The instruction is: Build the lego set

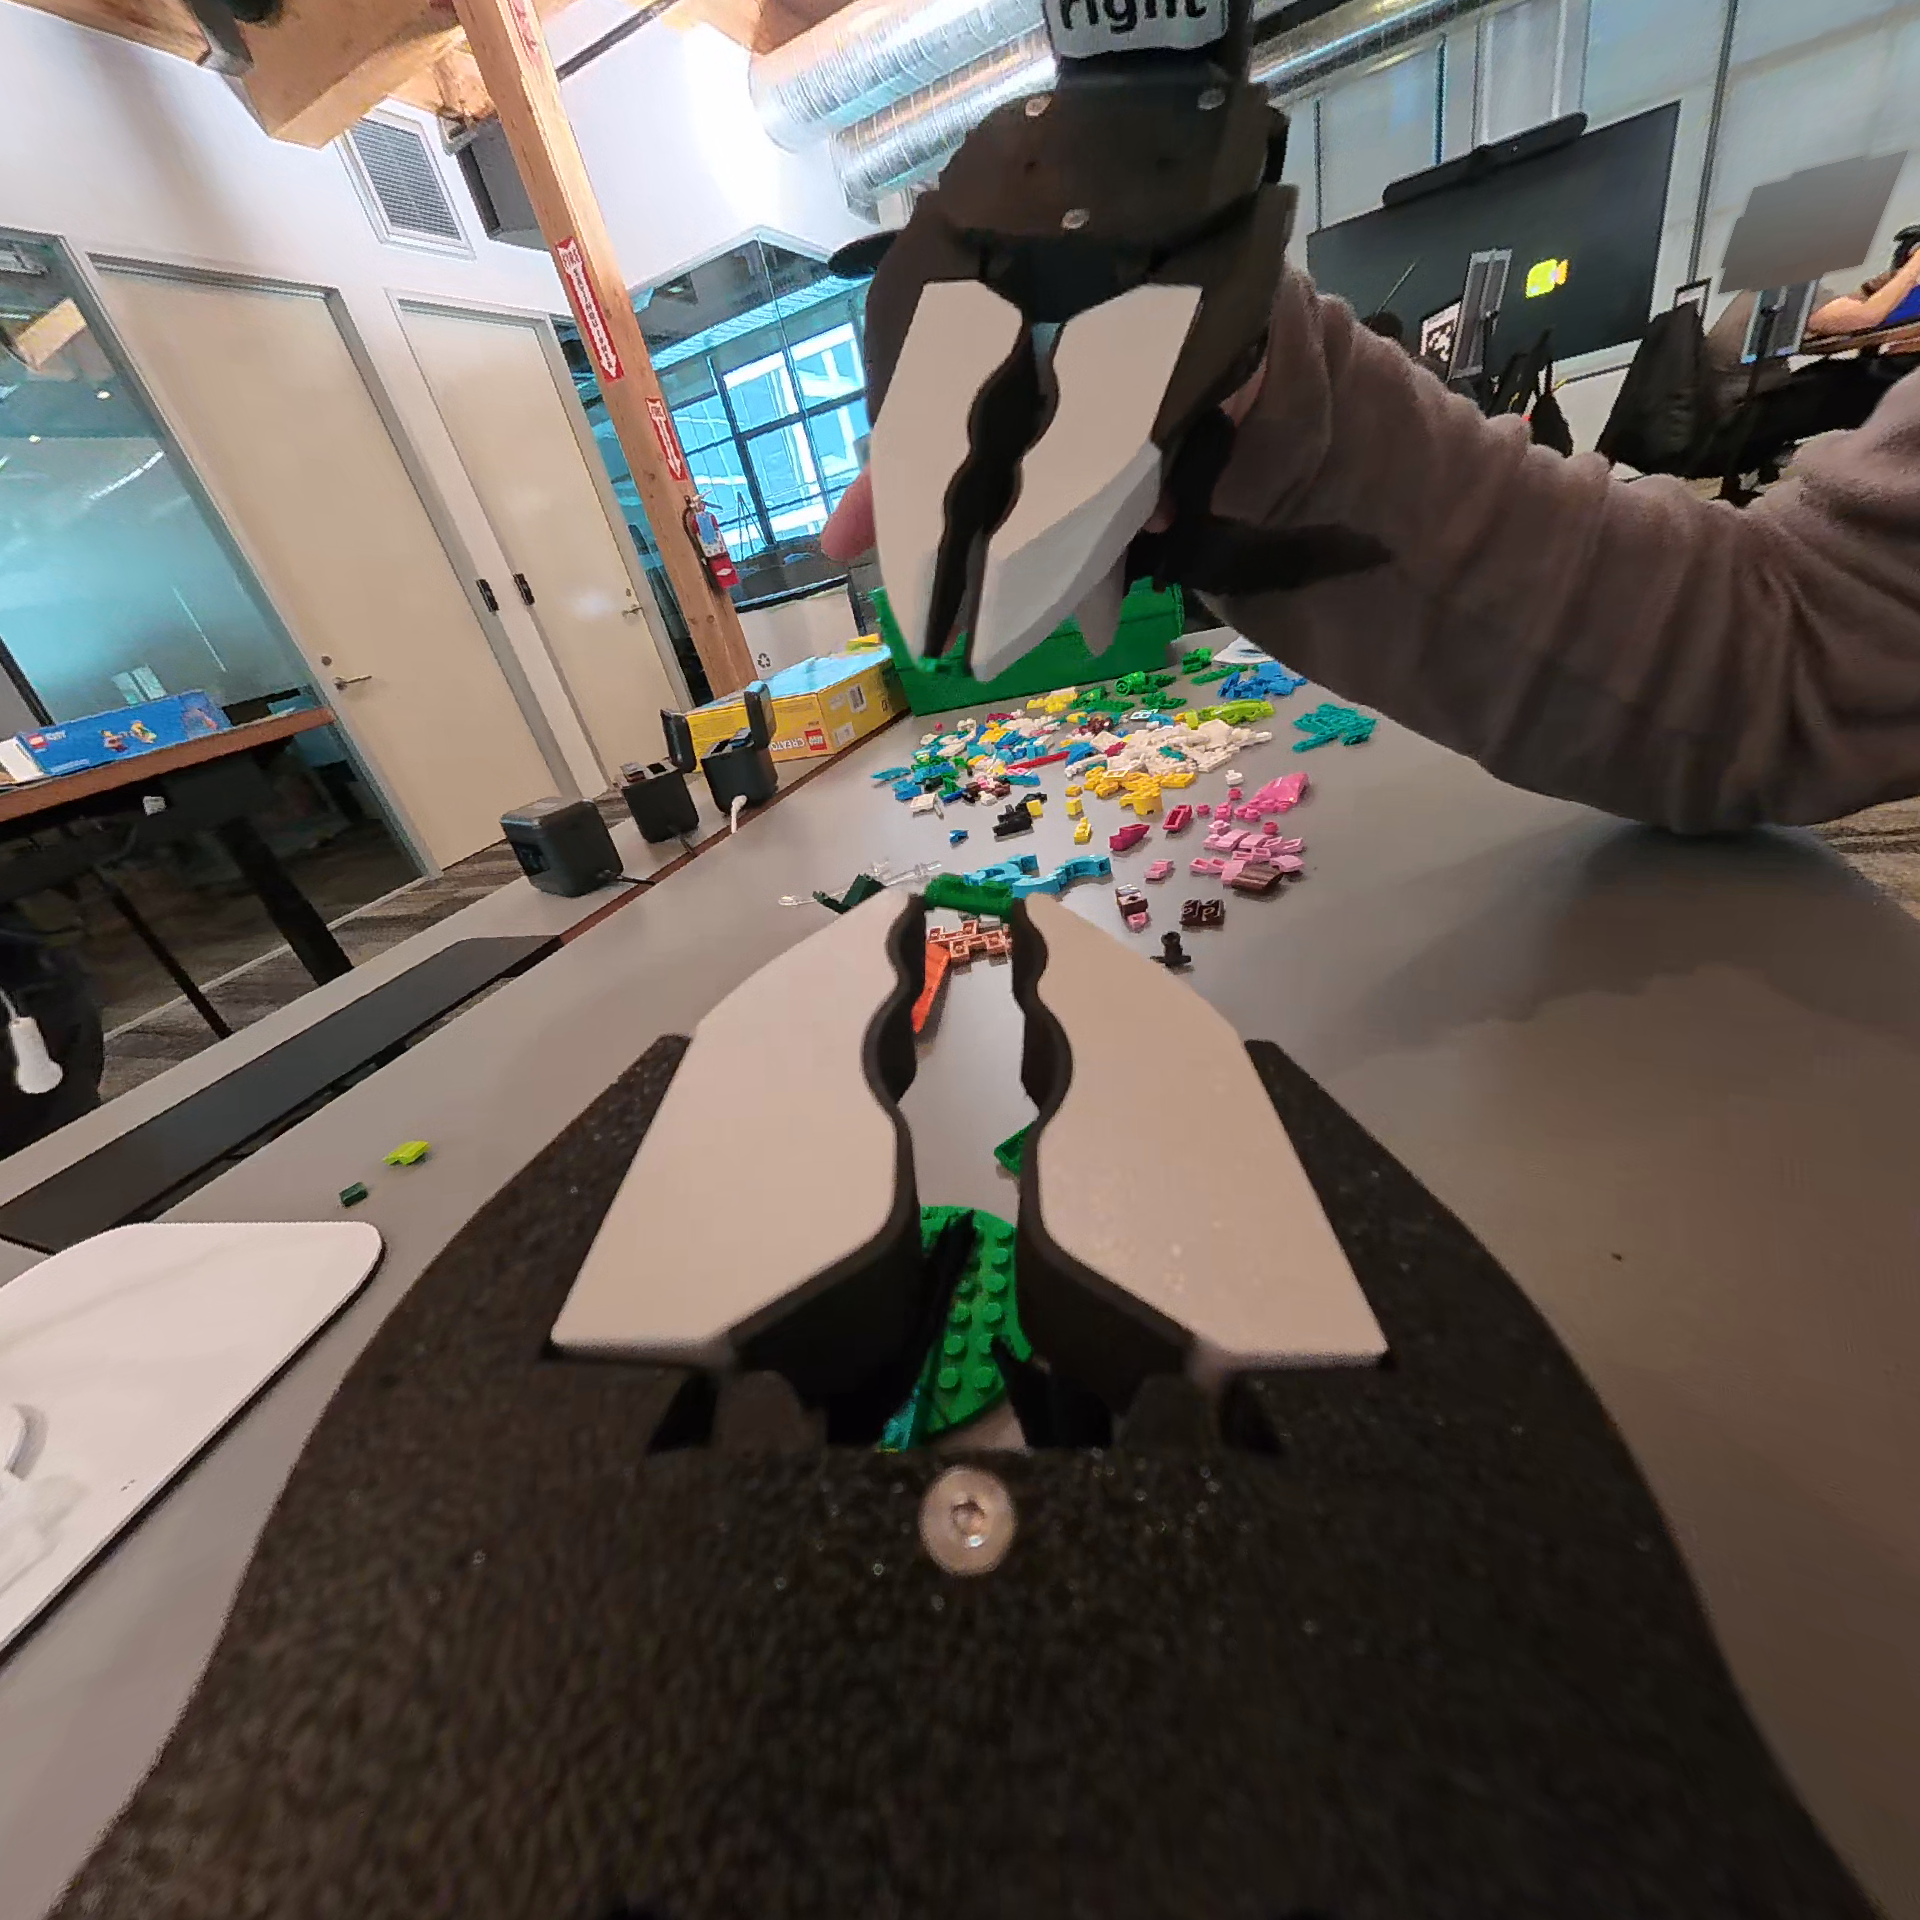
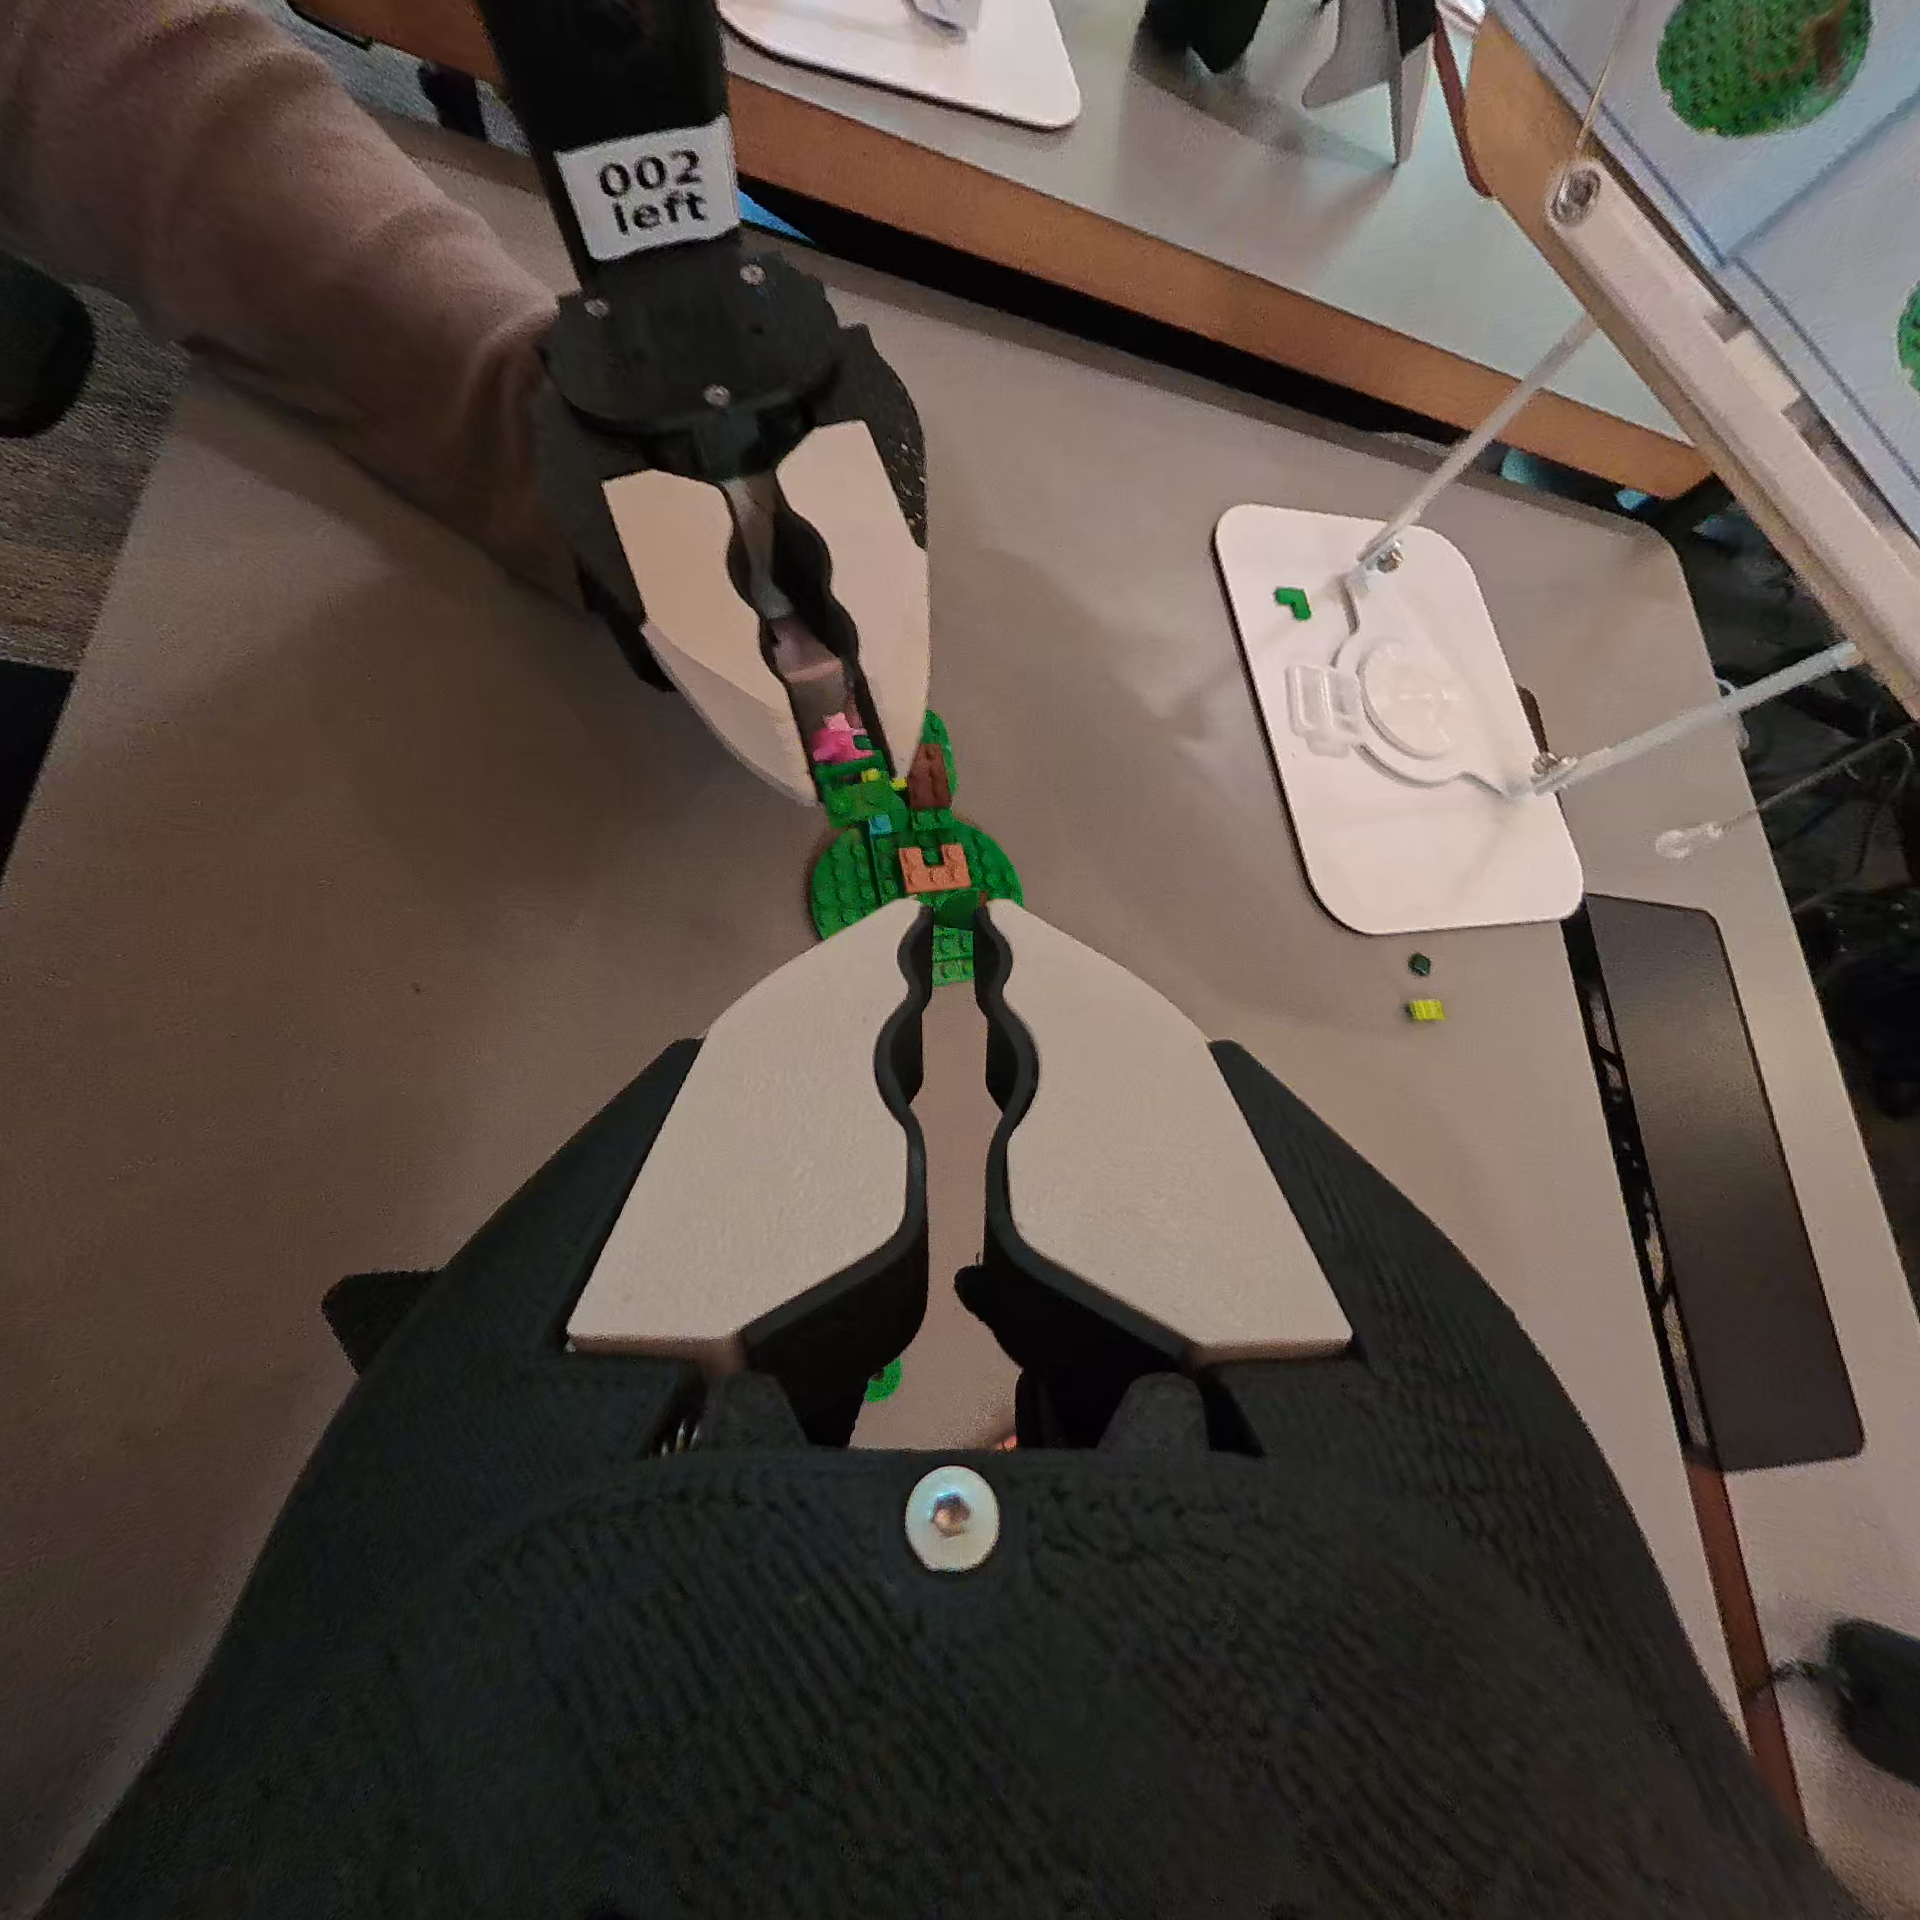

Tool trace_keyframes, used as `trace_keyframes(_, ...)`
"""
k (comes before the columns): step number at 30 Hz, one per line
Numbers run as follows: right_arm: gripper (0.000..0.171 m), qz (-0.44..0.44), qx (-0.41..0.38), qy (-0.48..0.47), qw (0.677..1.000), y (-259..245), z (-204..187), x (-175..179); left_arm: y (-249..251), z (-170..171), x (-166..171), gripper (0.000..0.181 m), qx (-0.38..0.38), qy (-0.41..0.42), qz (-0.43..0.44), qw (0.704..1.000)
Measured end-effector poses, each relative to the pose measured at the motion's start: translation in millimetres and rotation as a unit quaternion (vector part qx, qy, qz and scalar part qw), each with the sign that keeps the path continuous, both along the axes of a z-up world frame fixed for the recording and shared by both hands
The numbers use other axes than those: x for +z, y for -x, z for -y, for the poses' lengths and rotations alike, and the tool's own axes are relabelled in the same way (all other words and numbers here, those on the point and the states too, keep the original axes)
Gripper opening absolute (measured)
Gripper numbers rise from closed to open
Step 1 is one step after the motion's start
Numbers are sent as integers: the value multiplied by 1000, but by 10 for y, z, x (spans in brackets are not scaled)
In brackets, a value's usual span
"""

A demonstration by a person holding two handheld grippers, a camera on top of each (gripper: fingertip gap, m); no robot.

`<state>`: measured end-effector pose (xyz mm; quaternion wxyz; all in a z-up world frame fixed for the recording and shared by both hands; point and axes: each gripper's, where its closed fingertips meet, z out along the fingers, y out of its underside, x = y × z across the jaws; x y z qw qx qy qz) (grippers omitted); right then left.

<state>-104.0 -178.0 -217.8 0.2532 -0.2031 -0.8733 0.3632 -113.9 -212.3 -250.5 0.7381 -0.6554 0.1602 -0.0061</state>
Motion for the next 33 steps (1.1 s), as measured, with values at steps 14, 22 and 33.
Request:
trace_keyframes(14, 5, 5, 31, 0, 999, -20, 145, -55, -27, 8, -2, 15, -10, 0, -1, 1000)
trace_keyframes(22, 6, 7, 32, -7, 999, -11, 157, -84, -24, 8, 0, 15, -9, -1, -1, 1000)
trace_keyframes(33, 5, 3, 46, -6, 999, -38, 213, -71, -22, 17, 8, 15, -8, -5, -1, 1000)
